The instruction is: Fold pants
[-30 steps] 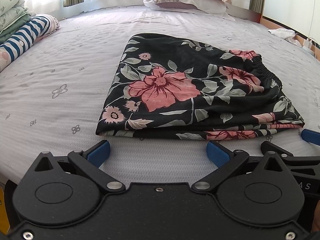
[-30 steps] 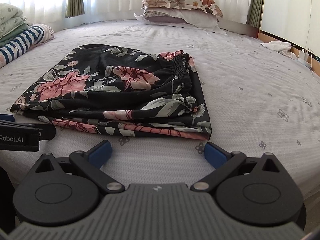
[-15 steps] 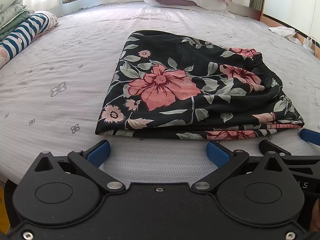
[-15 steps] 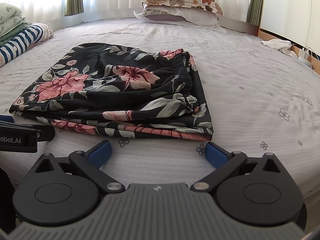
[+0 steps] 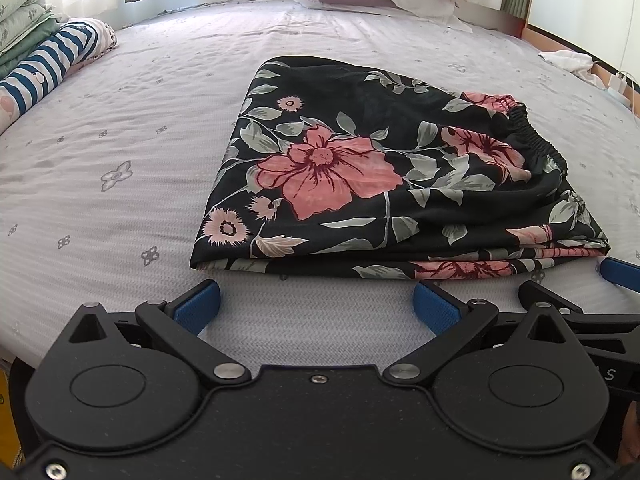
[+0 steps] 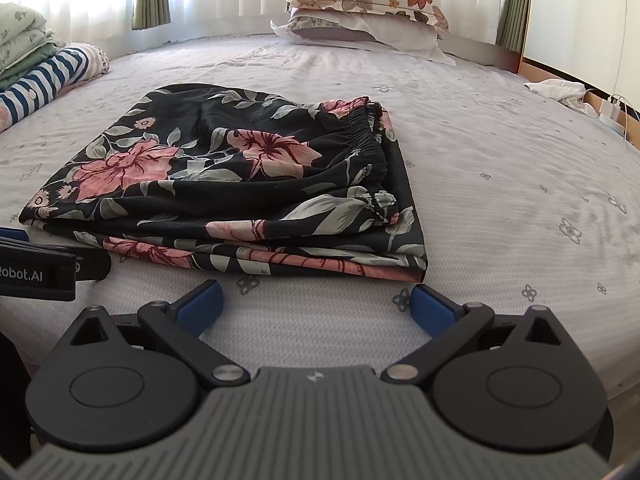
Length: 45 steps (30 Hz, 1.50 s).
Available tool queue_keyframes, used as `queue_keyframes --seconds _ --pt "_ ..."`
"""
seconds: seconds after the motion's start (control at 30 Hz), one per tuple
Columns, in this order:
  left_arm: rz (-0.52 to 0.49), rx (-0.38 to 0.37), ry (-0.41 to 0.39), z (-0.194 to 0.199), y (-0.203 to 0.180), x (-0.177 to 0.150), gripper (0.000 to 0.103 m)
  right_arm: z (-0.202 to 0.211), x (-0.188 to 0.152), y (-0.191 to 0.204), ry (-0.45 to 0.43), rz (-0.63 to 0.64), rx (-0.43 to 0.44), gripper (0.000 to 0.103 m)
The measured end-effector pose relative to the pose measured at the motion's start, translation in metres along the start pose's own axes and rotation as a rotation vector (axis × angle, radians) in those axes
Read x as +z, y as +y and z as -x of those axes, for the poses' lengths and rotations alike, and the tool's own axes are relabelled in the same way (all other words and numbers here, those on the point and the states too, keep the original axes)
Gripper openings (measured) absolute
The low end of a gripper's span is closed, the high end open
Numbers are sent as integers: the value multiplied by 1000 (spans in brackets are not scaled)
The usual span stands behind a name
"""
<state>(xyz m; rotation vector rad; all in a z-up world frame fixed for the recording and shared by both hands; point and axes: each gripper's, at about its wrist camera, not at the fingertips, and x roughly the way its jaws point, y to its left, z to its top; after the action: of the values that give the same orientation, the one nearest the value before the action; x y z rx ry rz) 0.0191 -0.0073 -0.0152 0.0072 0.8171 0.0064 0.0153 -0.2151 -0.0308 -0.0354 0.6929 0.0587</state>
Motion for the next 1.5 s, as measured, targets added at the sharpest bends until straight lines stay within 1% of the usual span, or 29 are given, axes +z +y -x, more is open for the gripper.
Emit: queue_keyframes --seconds 1.5 --pt "-2 2 -1 0 -1 -1 103 0 -1 -1 -3 -7 3 103"
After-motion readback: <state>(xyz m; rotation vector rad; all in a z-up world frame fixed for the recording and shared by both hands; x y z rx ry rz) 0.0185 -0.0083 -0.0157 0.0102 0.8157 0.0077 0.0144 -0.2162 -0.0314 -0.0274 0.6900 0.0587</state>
